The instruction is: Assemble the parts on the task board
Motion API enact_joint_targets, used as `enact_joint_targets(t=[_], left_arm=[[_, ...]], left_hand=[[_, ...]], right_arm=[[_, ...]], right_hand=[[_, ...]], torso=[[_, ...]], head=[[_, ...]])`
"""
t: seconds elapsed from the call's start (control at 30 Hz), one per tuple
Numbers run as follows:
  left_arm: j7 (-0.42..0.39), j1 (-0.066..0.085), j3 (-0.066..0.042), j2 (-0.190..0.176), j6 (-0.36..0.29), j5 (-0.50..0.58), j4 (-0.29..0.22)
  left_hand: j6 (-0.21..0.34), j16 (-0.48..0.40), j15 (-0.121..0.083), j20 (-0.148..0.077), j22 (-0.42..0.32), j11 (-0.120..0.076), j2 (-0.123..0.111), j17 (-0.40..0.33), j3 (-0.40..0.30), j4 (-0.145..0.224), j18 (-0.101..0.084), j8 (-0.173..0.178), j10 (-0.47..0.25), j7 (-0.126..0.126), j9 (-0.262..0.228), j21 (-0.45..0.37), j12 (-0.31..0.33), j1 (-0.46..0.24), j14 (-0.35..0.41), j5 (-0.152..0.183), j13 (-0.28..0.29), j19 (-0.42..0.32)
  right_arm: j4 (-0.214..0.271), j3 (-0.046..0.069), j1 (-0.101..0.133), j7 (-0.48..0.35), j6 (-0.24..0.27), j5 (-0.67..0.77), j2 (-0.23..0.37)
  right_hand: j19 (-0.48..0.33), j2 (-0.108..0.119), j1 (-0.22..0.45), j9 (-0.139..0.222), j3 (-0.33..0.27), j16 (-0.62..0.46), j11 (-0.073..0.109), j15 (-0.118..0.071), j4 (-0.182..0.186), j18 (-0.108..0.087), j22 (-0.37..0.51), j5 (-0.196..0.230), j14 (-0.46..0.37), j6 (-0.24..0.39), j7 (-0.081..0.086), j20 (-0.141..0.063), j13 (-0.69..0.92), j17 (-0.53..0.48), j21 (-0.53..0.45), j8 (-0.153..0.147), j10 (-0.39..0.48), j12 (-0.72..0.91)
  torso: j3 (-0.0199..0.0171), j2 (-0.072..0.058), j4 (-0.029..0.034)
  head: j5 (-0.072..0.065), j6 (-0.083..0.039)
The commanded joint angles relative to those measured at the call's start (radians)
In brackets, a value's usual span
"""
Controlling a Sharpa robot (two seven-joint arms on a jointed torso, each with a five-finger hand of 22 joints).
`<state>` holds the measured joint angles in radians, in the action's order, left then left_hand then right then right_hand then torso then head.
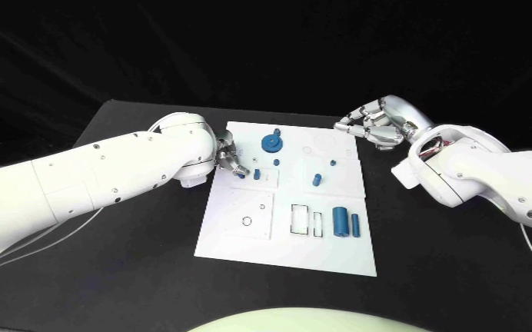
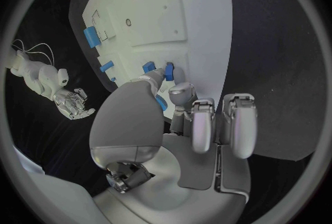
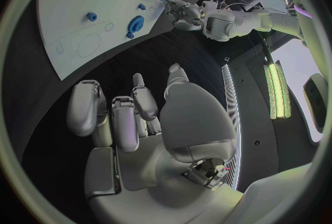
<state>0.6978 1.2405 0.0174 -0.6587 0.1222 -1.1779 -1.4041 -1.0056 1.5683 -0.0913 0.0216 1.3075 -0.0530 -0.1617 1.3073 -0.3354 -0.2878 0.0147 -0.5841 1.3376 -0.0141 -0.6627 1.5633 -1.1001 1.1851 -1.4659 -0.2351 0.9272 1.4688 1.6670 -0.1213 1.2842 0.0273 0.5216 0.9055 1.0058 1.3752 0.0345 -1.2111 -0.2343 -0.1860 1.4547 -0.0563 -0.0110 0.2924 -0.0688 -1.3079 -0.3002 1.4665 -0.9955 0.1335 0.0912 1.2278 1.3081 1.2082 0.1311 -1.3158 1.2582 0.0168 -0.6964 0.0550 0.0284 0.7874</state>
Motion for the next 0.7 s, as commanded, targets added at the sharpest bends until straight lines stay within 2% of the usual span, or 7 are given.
enact_joint_targets(t=[0.03, 0.7], left_arm=[[0.039, 0.000, 0.000, 0.001, 0.010, -0.009, 0.000], [0.038, 0.000, 0.000, 0.004, 0.013, -0.004, -0.004]], left_hand=[[-0.002, 0.002, -0.007, -0.007, 0.262, 0.004, 0.001, 0.263, 0.005, 0.001, -0.014, -0.005, 0.002, -0.002, 0.001, 0.006, -0.007, -0.009, -0.105, 0.004, 0.001, 0.101], [-0.006, 0.002, -0.008, -0.008, 0.263, 0.003, 0.002, 0.263, 0.072, -0.002, -0.015, -0.014, 0.007, 0.000, 0.010, 0.007, -0.013, -0.026, -0.105, 0.005, 0.005, 0.102]], right_arm=[[0.001, 0.000, -0.001, -0.006, -0.006, 0.008, 0.000], [0.001, 0.000, -0.001, -0.006, -0.006, 0.008, -0.001]], right_hand=[[0.005, -0.009, -0.001, -0.001, -0.003, -0.006, 0.005, -0.009, -0.002, -0.014, -0.031, -0.003, 0.059, 0.005, -0.001, -0.003, 0.000, 0.070, -0.005, 0.005, -0.005, 0.002], [0.006, -0.009, 0.000, -0.001, -0.005, -0.006, 0.005, -0.009, -0.002, -0.014, -0.031, -0.003, 0.059, 0.006, -0.001, -0.003, -0.001, 0.069, -0.004, 0.005, -0.004, 0.002]], torso=[[0.0010, 0.000, 0.0002], [0.0002, 0.000, 0.0001]], head=[[0.000, -0.001], [0.001, 0.002]])
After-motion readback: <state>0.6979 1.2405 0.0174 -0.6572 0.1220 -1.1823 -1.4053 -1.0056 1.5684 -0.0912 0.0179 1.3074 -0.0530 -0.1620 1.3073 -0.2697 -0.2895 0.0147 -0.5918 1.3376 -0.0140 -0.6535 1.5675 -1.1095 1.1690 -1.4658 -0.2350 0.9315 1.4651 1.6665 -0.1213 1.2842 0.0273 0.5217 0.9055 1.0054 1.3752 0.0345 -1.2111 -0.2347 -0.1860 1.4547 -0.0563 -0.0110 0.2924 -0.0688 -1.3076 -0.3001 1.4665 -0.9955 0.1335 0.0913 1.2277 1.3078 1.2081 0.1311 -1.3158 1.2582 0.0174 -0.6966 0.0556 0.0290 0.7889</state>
